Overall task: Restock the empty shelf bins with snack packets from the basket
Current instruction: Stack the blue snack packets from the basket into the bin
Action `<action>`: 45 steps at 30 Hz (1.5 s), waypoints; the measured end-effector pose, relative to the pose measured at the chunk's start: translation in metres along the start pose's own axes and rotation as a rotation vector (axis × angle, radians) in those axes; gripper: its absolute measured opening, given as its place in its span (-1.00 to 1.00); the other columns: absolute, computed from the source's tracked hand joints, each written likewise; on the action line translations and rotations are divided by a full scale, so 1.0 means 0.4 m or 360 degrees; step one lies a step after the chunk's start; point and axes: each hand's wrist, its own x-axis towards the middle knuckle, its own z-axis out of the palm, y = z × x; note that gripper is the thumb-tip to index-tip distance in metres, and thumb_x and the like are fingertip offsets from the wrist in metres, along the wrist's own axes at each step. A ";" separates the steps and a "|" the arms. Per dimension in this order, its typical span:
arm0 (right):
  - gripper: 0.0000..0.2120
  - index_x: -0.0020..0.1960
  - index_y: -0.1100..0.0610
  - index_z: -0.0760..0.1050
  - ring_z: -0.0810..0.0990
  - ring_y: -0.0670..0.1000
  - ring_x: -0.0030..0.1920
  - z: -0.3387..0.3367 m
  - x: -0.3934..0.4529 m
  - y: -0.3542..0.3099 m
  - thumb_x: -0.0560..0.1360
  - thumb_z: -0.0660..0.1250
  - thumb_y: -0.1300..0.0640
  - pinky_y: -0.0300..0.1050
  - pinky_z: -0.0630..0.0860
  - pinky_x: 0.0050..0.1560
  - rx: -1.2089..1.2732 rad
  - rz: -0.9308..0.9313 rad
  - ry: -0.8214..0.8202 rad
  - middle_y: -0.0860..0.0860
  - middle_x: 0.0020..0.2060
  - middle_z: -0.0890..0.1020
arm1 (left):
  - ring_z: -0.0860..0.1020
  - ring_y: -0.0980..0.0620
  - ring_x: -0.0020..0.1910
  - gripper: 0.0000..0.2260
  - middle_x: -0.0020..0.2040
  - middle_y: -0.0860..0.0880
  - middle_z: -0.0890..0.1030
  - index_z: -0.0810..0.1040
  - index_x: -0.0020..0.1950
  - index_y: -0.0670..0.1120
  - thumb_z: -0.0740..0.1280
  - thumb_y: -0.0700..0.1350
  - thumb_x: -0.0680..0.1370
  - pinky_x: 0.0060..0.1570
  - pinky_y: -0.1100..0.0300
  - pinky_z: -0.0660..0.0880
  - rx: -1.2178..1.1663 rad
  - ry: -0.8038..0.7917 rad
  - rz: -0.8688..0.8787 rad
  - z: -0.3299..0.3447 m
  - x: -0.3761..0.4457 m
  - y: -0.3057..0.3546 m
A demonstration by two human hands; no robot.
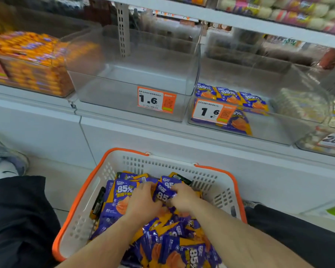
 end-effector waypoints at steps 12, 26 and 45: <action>-0.62 0.06 0.11 0.52 0.51 0.01 0.03 -0.436 -0.240 -0.089 0.28 0.50 0.13 -0.04 0.48 0.05 -0.0190 -0.0898 0.1474 -0.03 -0.01 0.50 | 0.66 0.05 -0.14 -0.83 -0.10 0.02 0.70 0.57 0.00 0.04 0.39 -0.23 0.53 -0.10 0.08 0.59 -0.0980 0.0174 0.0540 -0.147 0.028 0.329; -0.58 0.13 0.23 0.60 0.62 0.20 -0.26 -0.699 -0.283 -0.039 0.35 0.30 0.06 -0.05 0.51 -0.35 -0.1497 -0.1021 0.1919 0.13 -0.12 0.62 | 0.57 0.07 -0.10 -0.69 -0.14 0.02 0.65 0.57 -0.06 -0.07 0.11 0.05 0.63 0.02 0.07 0.44 -0.0465 0.0543 0.1197 -0.208 0.101 0.643; -0.72 -0.31 0.15 0.45 0.42 -0.06 -0.56 -0.908 -0.164 0.036 0.56 0.21 0.11 -0.33 0.29 -0.50 -0.0502 0.0540 0.0055 -0.02 -0.55 0.51 | 0.53 -0.21 0.05 -0.32 0.02 -0.12 0.56 0.53 0.24 -0.10 0.52 -0.06 0.12 0.37 -0.15 0.13 0.0952 0.1181 0.1275 -0.101 0.218 0.547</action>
